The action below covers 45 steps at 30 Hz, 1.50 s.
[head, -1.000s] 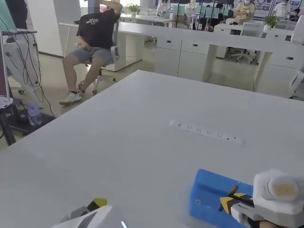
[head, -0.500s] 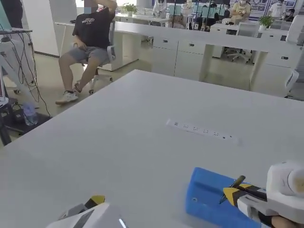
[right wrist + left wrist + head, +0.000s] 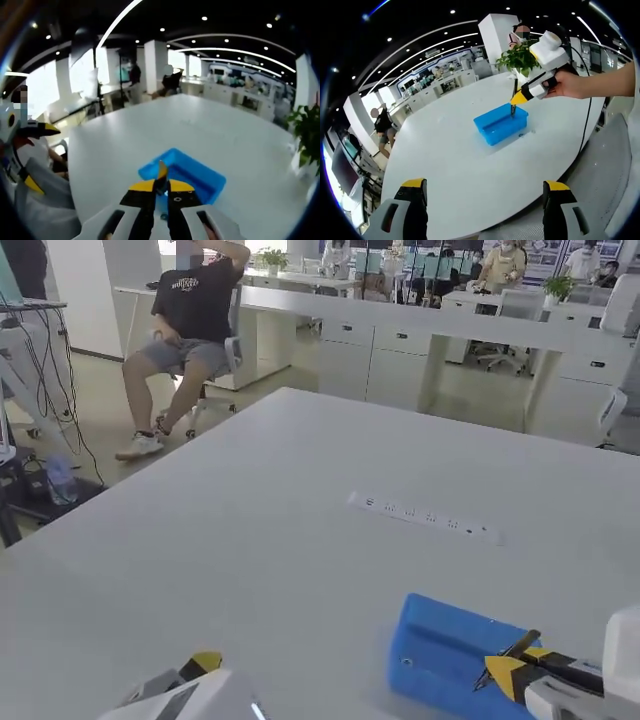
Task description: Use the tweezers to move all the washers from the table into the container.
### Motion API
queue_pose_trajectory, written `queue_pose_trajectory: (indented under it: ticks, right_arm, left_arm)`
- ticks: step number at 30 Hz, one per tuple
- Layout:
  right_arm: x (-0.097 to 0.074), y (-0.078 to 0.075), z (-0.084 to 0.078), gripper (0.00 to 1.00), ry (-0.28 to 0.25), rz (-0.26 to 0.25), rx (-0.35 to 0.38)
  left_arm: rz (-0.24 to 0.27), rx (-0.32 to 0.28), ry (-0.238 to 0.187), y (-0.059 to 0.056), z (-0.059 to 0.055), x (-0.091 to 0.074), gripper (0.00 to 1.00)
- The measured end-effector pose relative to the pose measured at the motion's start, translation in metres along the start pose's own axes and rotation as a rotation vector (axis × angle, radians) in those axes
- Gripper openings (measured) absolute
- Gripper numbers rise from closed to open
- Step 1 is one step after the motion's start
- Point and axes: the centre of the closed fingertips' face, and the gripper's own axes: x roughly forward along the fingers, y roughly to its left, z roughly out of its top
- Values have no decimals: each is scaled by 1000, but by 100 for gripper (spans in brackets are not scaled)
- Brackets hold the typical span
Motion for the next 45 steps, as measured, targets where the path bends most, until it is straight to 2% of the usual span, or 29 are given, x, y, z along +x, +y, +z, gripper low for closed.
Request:
queue_pose_trajectory:
  ticks: [10, 15, 20, 24, 27, 35, 40, 45]
  right_arm:
    - [-3, 6, -24, 4, 40, 2, 23]
    - [3, 1, -43, 4, 78, -4, 17]
    - [9, 0, -52, 4, 104, -5, 22]
    - [13, 3, -54, 5, 109, 19, 27]
    - [15, 4, -57, 5, 121, 12, -8]
    - [22, -4, -61, 5, 132, 15, 13]
    - [25, -2, -66, 5, 152, 17, 15]
    - [25, -1, -65, 5, 151, 9, -3]
  left_arm:
    - [-9, -2, -4, -1, 2, 1, 99]
    - [-20, -8, -5, -4, 1, 3, 99]
    - [-26, -13, -4, -6, 0, 4, 99]
    - [-28, -12, 0, -7, -1, 4, 99]
    - [-29, -15, 2, -8, -2, 5, 99]
    - [-34, -10, 7, -9, -3, 5, 99]
    - [-33, -14, 7, -8, -4, 5, 99]
    - [-30, -18, 9, -8, -5, 5, 99]
